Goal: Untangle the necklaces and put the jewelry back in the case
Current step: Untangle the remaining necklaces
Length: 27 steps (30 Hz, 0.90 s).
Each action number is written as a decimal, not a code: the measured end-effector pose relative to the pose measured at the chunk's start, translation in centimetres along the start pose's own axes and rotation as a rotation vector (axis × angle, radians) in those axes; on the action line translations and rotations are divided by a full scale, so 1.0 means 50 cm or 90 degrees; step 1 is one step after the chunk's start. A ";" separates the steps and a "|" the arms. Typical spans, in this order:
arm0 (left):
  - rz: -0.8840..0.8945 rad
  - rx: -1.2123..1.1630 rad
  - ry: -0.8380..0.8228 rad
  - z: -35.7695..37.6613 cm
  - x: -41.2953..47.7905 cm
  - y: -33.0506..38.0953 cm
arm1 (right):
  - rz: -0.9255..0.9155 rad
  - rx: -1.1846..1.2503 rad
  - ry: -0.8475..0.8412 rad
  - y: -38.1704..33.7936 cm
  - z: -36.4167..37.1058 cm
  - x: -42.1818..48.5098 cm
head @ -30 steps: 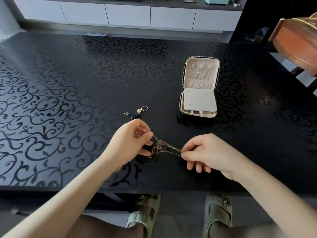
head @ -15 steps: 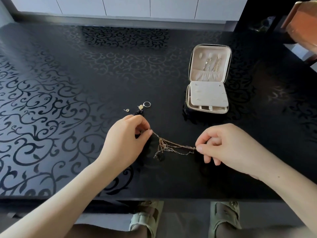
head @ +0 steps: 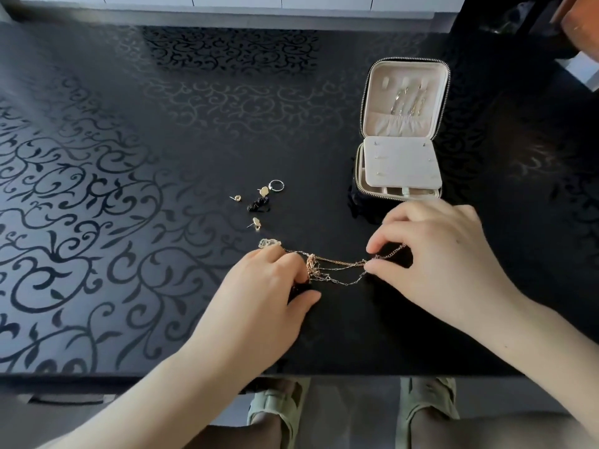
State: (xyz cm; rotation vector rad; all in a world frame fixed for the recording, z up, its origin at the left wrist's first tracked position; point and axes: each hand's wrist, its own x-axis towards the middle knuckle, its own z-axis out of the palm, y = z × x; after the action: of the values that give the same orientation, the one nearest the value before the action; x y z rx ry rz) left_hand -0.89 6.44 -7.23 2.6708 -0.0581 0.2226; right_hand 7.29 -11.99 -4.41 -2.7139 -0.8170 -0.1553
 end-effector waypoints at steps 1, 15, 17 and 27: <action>0.012 -0.003 -0.004 -0.001 0.002 -0.002 | -0.025 -0.007 0.008 -0.006 0.003 0.000; -0.127 -0.139 -0.028 -0.046 0.014 -0.002 | -0.135 -0.002 -0.080 -0.023 0.036 -0.021; -0.250 -0.307 -0.046 -0.065 0.017 -0.008 | -0.116 0.043 -0.084 -0.025 0.026 -0.017; -0.417 -0.713 -0.032 -0.077 0.030 -0.024 | 0.091 0.528 -0.232 -0.023 -0.036 -0.010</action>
State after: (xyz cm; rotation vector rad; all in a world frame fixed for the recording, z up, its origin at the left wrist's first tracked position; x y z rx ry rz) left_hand 0.08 9.22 -4.09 1.4670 0.5135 -0.0869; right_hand 6.22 -11.90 -2.50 -2.0022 -0.5846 0.5935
